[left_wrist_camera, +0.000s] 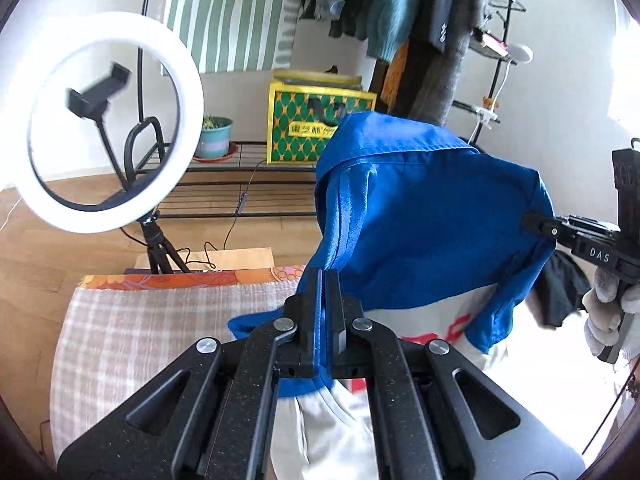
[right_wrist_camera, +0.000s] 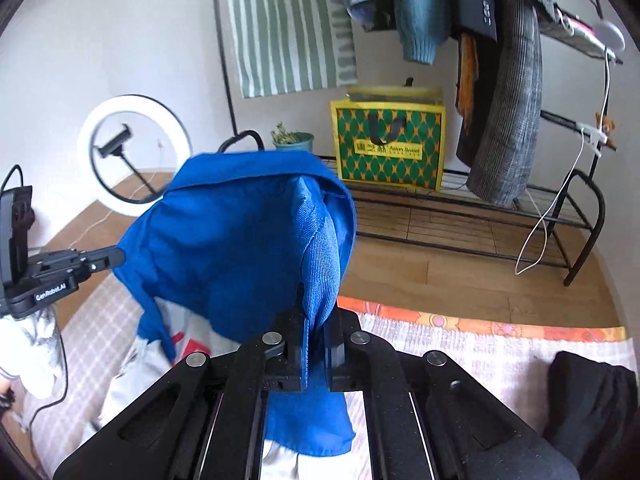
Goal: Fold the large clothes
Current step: 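Lift the jacket off the bed by the blue collar with both grippers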
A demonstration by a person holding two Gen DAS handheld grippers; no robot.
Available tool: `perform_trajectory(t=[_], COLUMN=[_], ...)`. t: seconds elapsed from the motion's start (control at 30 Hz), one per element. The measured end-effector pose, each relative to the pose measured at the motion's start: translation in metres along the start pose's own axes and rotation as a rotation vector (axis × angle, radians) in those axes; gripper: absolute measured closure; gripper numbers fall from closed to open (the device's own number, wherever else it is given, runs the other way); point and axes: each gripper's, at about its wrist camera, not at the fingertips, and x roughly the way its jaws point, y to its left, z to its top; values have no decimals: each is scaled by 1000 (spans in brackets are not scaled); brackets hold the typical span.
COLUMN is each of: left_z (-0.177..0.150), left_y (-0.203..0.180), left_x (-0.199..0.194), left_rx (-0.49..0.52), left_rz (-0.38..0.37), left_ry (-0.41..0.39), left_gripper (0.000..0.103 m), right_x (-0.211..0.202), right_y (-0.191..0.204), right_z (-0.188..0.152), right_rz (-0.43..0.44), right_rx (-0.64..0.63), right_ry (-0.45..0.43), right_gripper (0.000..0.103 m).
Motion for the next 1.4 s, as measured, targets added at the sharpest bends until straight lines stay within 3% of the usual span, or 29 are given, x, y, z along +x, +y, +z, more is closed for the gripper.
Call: perform_trajectory(t=[0.27, 0.53, 0.73, 0.8, 0.83, 0.87, 1.0, 1.07, 1.17, 1.23, 1.4], left_z=[-14, -36, -21, -6, 1, 9, 34, 36, 30, 22, 3], left_y=[-26, -36, -10, 2, 8, 13, 17, 17, 12, 14, 5], left_x=[-85, -110, -52, -19, -5, 11, 75, 113, 156, 181, 222], left_rx=[-8, 15, -24, -58, -73, -85, -65, -68, 7, 1, 66], left_rz=[-34, 4, 22, 14, 2, -31, -80, -157, -98, -104, -21], left_ry=[-53, -31, 47, 99, 105, 119, 187, 286, 352, 412, 512], left_gripper=[103, 103, 102, 80, 57, 44, 43, 40, 40, 40, 40], right_x=[-77, -102, -91, -86, -82, -80, -76, -70, -59, -54, -44], right_y=[31, 62, 42, 35, 31, 30, 39, 43, 40, 37, 35], right_z=[-24, -63, -60, -57, -55, -55, -62, -69, -81, -88, -98], right_rz=[14, 17, 34, 35, 45, 59, 107, 117, 138, 149, 164], right_rx=[-52, -112, -76, -73, -65, -65, -146, -188, -200, -202, -218], right_ry=[-6, 10, 13, 15, 17, 16, 19, 33, 65, 77, 85], right_gripper=[100, 100, 100, 100, 100, 100, 100, 100, 100, 100, 100])
